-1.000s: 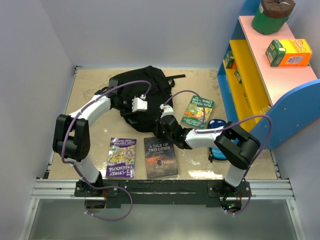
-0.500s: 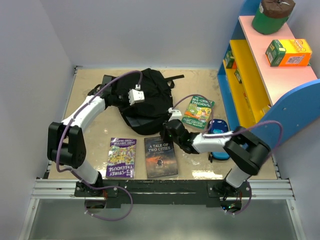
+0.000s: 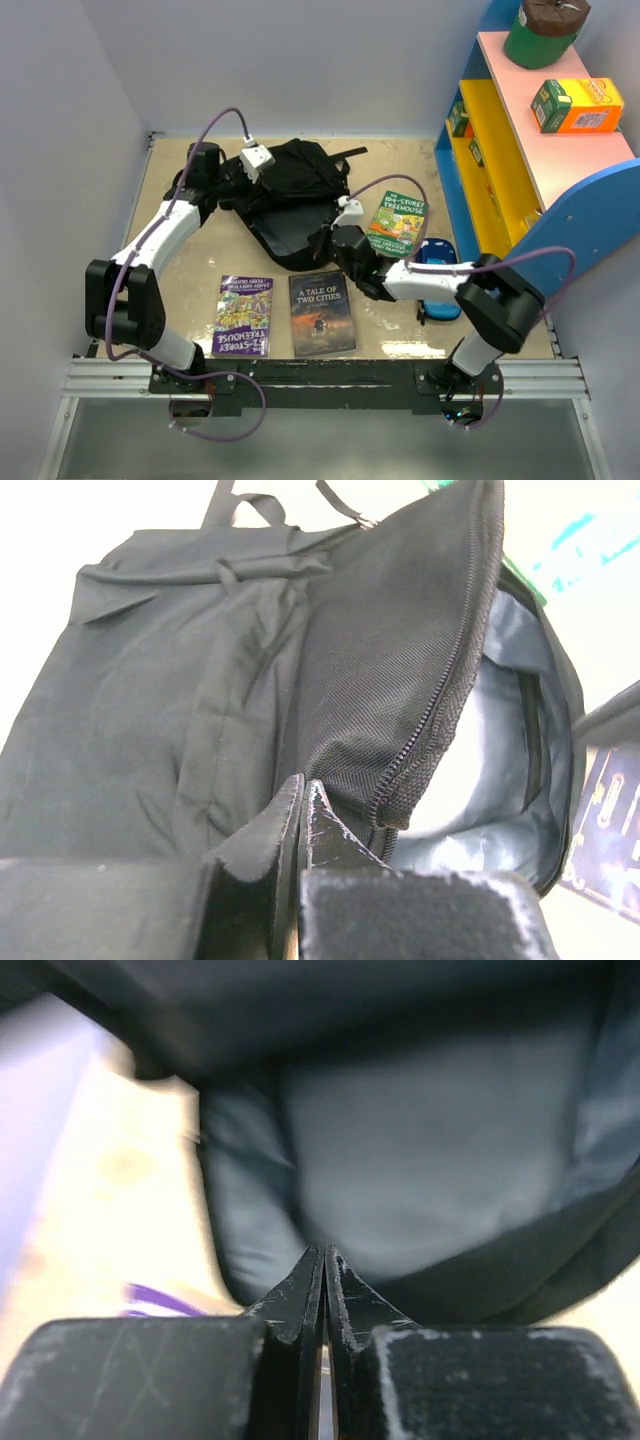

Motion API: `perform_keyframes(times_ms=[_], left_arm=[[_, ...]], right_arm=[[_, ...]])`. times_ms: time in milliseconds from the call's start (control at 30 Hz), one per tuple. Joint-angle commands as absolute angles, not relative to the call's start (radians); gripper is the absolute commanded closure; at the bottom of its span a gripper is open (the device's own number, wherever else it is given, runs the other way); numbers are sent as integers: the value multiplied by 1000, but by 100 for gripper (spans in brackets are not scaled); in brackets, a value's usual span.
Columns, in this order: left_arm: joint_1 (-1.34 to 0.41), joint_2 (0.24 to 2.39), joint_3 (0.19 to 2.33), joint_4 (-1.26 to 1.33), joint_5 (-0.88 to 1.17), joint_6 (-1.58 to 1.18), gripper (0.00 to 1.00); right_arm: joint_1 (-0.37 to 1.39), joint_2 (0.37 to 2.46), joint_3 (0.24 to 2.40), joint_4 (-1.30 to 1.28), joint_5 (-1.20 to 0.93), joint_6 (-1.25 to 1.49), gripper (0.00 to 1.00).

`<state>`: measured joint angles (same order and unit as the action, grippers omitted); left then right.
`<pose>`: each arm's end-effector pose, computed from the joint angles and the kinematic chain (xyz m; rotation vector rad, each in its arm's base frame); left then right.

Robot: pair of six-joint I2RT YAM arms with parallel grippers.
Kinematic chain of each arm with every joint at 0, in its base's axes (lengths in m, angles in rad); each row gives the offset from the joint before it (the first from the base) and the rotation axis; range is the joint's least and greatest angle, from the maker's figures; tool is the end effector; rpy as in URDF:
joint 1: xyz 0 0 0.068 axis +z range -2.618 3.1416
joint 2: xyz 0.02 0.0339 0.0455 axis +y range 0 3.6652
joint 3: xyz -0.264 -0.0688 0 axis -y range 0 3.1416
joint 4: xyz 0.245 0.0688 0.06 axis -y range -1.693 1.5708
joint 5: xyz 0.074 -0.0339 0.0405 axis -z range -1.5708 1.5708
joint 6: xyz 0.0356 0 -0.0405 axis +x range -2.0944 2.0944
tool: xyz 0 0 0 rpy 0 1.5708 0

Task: Pack the student bag
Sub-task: Unzip the student bag at the center of the board, then pick up the book from the center of the board.

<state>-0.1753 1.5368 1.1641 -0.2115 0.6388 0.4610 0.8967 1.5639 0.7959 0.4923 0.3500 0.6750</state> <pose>0.3376 -0.0814 0.2874 0.9808 1.8208 -0.5107 0.2214 0.2576 0.2212 0.0420 1.9009 0.7728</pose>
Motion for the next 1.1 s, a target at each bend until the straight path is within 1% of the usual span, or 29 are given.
perform_keyframes(times_ms=[0,100,167,267,300,333,400,433,467,567,633,733,833,900,1000,1067], left_arm=[[-117,1462,1163,-34,698,287,100],[-57,1451,1151,49,736,204,100],[-28,1450,1137,112,752,160,100],[-8,1454,1126,129,788,135,100],[-8,1454,1121,126,822,146,100],[-9,1456,1115,124,837,149,100],[-14,1460,1106,103,860,173,100],[-15,1462,1103,92,859,179,100],[-15,1462,1098,84,859,186,100],[-15,1453,1082,71,853,219,100],[-15,1444,1065,71,850,242,100],[-15,1434,1055,69,845,262,100],[-15,1433,1054,49,864,282,100],[-15,1430,1051,46,870,285,100],[-15,1425,1051,37,880,298,100],[-15,1419,1049,31,881,304,100]], right_arm=[[899,1719,813,522,376,710,97],[891,1798,793,523,367,748,100],[885,1859,784,515,347,770,100],[870,1867,765,555,316,769,96],[861,1858,770,555,287,752,93],[851,1817,782,549,276,743,78],[813,1757,801,528,255,720,64],[801,1725,820,496,253,713,56],[772,1660,830,479,247,706,52],[715,1562,867,370,273,681,45],[680,1531,897,231,345,689,43],[583,1506,902,80,400,716,36],[474,1488,879,9,459,742,27],[414,1479,862,15,492,739,20],[365,1517,886,3,541,730,16],[350,1584,936,-43,563,729,14]])
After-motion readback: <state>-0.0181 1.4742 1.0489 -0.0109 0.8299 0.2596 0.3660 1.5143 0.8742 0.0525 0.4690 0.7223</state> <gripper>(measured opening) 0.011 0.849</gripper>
